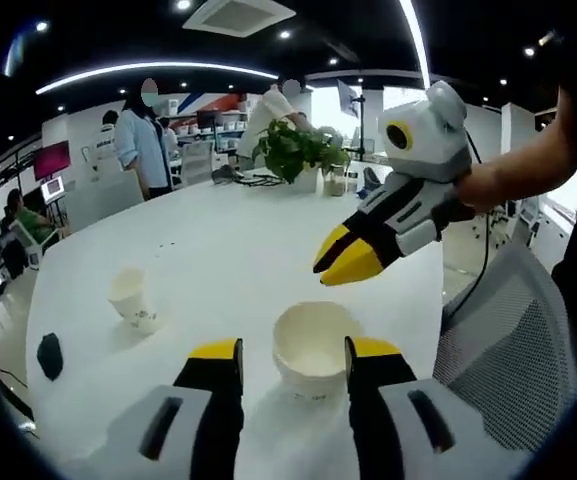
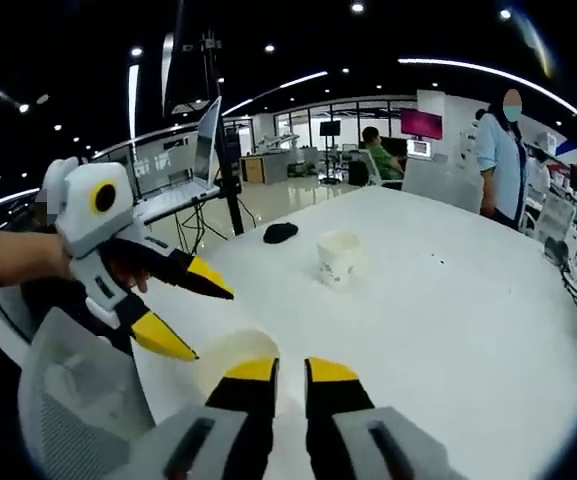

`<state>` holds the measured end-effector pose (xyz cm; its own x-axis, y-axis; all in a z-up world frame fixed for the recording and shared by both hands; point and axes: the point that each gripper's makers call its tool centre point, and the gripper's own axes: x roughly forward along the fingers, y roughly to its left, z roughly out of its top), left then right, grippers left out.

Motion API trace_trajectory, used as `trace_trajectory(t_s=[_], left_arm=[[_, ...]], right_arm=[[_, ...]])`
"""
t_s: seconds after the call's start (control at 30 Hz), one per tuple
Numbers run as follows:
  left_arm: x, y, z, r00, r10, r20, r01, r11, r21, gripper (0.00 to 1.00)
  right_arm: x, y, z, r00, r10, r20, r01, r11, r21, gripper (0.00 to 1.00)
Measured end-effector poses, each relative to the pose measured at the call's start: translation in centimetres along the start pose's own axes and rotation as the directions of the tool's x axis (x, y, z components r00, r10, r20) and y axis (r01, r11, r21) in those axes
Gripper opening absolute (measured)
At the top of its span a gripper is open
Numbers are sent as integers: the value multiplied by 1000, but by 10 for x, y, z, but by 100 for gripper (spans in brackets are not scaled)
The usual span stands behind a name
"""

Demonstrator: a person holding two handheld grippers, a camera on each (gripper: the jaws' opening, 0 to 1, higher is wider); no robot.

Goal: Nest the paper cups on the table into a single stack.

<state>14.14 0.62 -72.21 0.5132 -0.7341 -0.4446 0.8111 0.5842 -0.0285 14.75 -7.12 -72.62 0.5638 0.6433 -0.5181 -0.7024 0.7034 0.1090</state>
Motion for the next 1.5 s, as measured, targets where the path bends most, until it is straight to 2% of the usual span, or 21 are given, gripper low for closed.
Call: trace_trajectory(t_s=[0.23, 0.4, 0.63, 0.77, 0.97, 1.23, 1.5], left_arm=[[1, 31, 8, 998, 53, 24, -52, 998, -43, 40], [3, 66, 14, 992, 119, 48, -114, 990, -87, 40], [7, 122, 18, 974, 219, 57, -210, 969, -132, 39], [11, 147, 8, 962, 270, 31, -263, 956, -132, 37], [13, 185, 2, 946, 321, 32, -312, 936, -162, 36], [19, 204, 2, 943, 332, -3, -328, 931, -162, 34], [34, 214, 4, 947, 320, -21, -320, 936, -148, 33]], right_arm=[[-18, -8, -1, 999, -37, 38, 35, 998, 46, 19], [-29, -10, -4, 997, -50, 51, 48, 997, 53, 30], [-45, -10, -7, 994, -65, 84, 62, 997, 42, 42], [-47, -7, -13, 995, -52, 85, 50, 998, 32, 51], [-52, 1, -22, 995, -38, 89, 40, 999, -11, 62], [-60, 0, -29, 993, -45, 107, 44, 999, 7, 77], [-69, 9, -41, 994, -31, 108, 35, 999, -34, 90]])
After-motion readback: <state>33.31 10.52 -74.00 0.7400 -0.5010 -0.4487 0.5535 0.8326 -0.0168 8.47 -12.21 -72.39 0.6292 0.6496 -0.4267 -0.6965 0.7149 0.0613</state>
